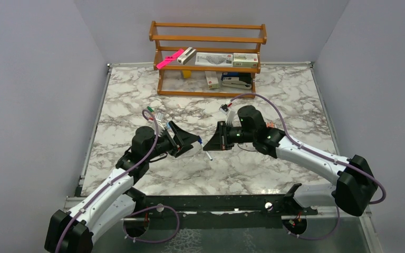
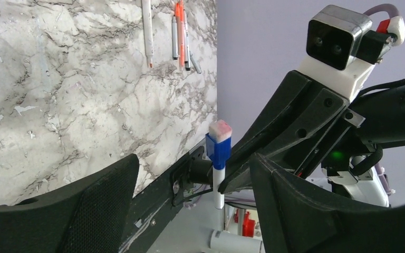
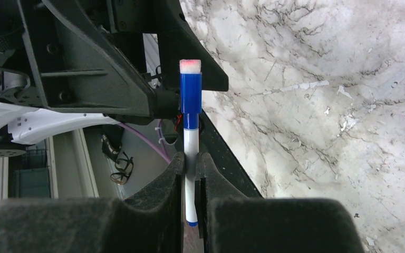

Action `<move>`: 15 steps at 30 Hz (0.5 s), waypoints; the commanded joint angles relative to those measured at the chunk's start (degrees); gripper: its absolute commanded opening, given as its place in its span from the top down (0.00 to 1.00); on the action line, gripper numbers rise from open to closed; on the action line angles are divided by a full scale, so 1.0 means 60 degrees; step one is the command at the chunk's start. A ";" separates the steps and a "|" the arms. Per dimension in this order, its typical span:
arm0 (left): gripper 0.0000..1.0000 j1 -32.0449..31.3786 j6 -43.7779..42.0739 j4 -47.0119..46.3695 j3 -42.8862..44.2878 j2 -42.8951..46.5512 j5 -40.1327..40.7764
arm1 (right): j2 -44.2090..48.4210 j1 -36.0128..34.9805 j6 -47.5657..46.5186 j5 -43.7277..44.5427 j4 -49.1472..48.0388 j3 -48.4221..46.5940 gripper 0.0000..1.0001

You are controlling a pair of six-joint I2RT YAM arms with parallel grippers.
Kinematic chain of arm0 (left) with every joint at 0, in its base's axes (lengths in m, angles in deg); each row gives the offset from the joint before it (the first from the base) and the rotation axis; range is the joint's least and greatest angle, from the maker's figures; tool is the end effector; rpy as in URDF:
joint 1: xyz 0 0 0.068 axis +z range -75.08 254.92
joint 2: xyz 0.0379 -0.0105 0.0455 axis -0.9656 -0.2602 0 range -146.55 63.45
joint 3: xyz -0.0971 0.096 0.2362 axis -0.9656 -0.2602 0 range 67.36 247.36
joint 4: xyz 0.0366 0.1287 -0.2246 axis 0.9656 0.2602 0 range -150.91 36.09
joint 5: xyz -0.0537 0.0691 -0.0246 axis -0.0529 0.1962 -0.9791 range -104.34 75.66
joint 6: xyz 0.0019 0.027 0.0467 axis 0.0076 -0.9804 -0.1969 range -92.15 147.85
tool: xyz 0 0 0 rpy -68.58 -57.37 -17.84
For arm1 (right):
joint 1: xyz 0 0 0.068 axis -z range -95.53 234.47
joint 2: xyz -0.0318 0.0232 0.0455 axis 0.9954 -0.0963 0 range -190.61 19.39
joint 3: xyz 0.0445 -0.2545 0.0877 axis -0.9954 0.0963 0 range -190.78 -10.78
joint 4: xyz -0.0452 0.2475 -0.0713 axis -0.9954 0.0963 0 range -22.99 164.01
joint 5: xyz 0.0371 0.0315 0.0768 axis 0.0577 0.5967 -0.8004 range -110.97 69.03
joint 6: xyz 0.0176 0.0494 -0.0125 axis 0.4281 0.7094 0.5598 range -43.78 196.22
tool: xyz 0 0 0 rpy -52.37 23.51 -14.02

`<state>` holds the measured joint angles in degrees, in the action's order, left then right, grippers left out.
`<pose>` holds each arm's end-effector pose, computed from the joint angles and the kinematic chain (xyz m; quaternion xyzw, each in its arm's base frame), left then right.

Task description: Open the pen caps

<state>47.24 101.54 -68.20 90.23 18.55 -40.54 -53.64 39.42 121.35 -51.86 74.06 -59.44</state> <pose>0.1567 -0.0999 0.2365 -0.1741 0.7641 -0.5738 0.2379 0.1850 0.2112 0.2651 -0.1298 0.8408 0.4979 0.1684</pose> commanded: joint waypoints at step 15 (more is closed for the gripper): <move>0.49 -0.0319 0.0140 -0.0940 0.0160 -0.0626 0.0444 | -0.0452 -0.0087 0.0388 -0.0519 -0.0939 0.0025 0.93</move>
<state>45.88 101.98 -70.98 90.23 15.29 -39.38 -55.74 39.42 123.03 -53.06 71.15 -59.44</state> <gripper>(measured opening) 0.539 0.091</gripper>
